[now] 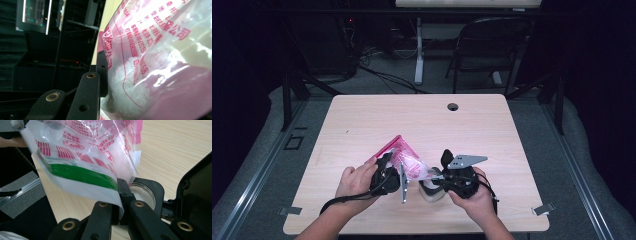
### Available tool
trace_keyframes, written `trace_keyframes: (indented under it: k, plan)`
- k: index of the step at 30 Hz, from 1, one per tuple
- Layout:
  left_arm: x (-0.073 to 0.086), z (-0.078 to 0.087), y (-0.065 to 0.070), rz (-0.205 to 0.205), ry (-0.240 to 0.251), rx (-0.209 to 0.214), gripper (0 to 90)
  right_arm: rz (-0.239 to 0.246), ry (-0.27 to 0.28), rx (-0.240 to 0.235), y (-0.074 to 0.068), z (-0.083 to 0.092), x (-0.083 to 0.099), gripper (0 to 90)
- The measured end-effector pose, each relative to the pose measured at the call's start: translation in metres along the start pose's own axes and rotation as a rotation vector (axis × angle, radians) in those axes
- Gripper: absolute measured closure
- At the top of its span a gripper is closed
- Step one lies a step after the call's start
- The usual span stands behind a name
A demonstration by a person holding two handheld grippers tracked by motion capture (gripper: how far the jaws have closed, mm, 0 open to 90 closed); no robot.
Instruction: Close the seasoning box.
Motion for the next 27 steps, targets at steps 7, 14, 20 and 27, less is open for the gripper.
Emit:
trace_keyframes:
  k: [7,14,20,27]
  plan:
    - [0.0014,-0.0008,0.0004,0.046,0.000,0.031,78.6,-0.005,0.013,0.001,-0.0002,0.0007,-0.0014,90.0]
    - [0.0052,-0.0040,0.0038,0.099,-0.004,0.070,78.8,-0.005,0.010,-0.002,0.0007,-0.0002,-0.0024,90.0]
    - [0.0074,-0.0059,0.0055,0.144,-0.010,0.109,78.9,-0.016,0.024,-0.005,0.0009,0.0001,-0.0033,88.7]
    - [0.0092,-0.0065,0.0058,0.181,-0.014,0.140,79.0,-0.023,0.037,-0.006,0.0011,0.0008,-0.0041,78.5]
Point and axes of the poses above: each handheld gripper's, and its own axes: z roughly backward along the jaws, x roughly out of its underside, y roughly to its right, the point moved 4 cm from there along -z, roughly forward along the jaws, and after that the axes turned 7 degrees about y, right-handed, at the moved point
